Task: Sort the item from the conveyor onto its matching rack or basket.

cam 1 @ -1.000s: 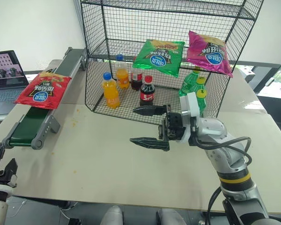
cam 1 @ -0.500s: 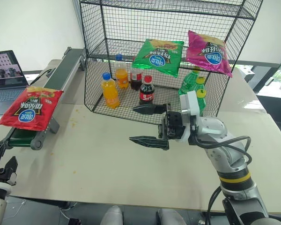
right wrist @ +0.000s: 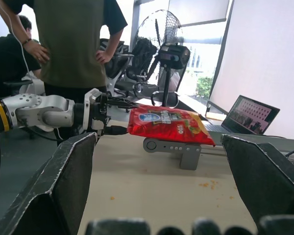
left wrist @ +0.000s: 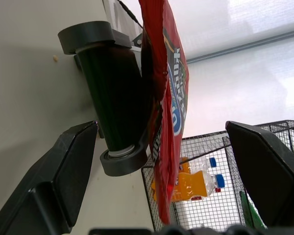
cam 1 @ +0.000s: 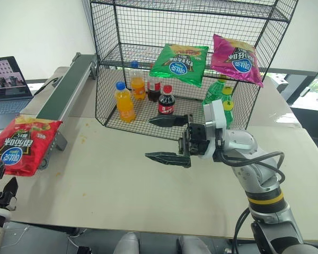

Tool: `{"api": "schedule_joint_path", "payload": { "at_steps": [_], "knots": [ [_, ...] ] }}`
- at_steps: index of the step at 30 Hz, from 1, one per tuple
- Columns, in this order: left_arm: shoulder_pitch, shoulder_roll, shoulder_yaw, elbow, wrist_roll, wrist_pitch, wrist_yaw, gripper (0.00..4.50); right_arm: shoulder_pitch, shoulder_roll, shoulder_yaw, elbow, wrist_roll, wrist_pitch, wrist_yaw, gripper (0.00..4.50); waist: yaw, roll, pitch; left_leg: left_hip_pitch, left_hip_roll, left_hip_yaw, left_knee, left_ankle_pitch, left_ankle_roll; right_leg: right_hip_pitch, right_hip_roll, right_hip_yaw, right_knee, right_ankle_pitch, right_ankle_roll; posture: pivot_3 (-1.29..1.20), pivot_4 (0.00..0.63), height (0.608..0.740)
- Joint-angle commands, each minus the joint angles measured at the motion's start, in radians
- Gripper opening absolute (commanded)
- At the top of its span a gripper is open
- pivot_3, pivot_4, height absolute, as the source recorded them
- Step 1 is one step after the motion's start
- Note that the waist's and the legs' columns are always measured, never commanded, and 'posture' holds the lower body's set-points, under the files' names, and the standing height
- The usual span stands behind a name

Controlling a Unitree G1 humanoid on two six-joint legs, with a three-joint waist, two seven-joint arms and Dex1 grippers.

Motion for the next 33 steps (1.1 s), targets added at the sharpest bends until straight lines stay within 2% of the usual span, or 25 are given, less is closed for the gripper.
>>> {"api": "schedule_joint_path", "payload": {
  "at_steps": [1,8,9,13,18,23,26,28,33],
  "knots": [
    [-0.003,0.023,0.03,0.007,0.016,0.016,-0.036,3.27,-0.021,0.003,-0.017,-0.032,0.018,0.01,-0.014,4.5,-0.001,0.0,0.0,0.0,0.0,0.0,0.0,0.0,0.0,0.0,0.0,0.0,0.0,0.0,0.0,0.0,0.15,0.74],
    [-0.011,0.027,0.031,0.015,0.027,0.036,-0.052,0.3,-0.018,0.0,-0.018,-0.04,0.015,0.014,-0.026,4.5,-0.001,-0.001,0.001,0.0,0.0,0.0,-0.001,0.0,0.0,0.0,0.0,0.0,0.0,0.0,0.0,0.0,0.15,0.74],
    [-0.016,0.031,0.028,0.008,0.028,0.04,-0.052,0.01,-0.019,-0.001,-0.019,-0.039,0.014,0.014,-0.027,4.5,-0.001,-0.001,0.001,0.0,0.0,0.0,-0.001,0.0,0.0,0.0,0.0,0.0,0.0,0.0,0.0,0.0,0.15,0.74],
    [-0.051,0.067,0.01,-0.061,0.006,0.063,-0.035,0.01,-0.018,-0.007,-0.03,-0.037,0.009,0.014,-0.04,4.5,0.001,-0.002,0.002,0.0,0.0,0.0,-0.001,0.0,0.0,-0.001,0.0,0.0,0.0,0.0,0.0,0.0,0.15,0.74],
    [-0.141,0.138,-0.031,-0.23,-0.05,0.099,-0.006,0.01,-0.006,-0.022,-0.068,-0.037,-0.003,0.016,-0.102,4.5,0.006,-0.004,0.003,-0.002,0.0,0.0,0.0,0.0,-0.001,-0.001,-0.001,0.0,-0.001,0.0,0.0,0.0,0.15,0.74],
    [-0.398,0.173,-0.173,-0.329,-0.051,0.135,0.04,0.01,0.022,-0.019,-0.106,-0.056,-0.046,-0.004,-0.202,4.5,0.006,-0.003,0.004,-0.002,0.0,0.0,-0.001,0.0,-0.001,-0.001,-0.001,-0.001,-0.001,0.0,0.0,0.0,0.15,0.74],
    [-0.655,0.157,-0.3,-0.291,-0.051,0.147,0.084,0.01,0.038,0.002,-0.131,-0.099,-0.078,-0.013,-0.295,4.5,0.007,-0.003,0.004,-0.004,0.0,-0.002,0.0,0.0,-0.001,-0.002,0.0,-0.002,-0.001,0.0,0.0,0.0,0.15,0.74],
    [-0.764,0.14,-0.347,-0.25,-0.051,0.164,0.094,0.01,0.044,0.011,-0.137,-0.121,-0.093,-0.014,-0.335,4.5,0.004,-0.002,0.004,-0.006,0.0,-0.002,0.001,0.0,-0.001,-0.003,0.0,-0.002,0.0,0.0,0.0,0.0,0.15,0.74],
    [-1.037,0.095,-0.468,-0.01,-0.045,0.166,0.08,0.01,0.063,0.027,-0.152,-0.191,-0.143,-0.019,-0.44,4.5,0.0,-0.002,0.004,-0.007,-0.001,-0.003,0.0,0.0,0.0,-0.004,0.001,-0.002,0.0,0.0,0.001,0.0,0.15,0.74]
  ]
}}
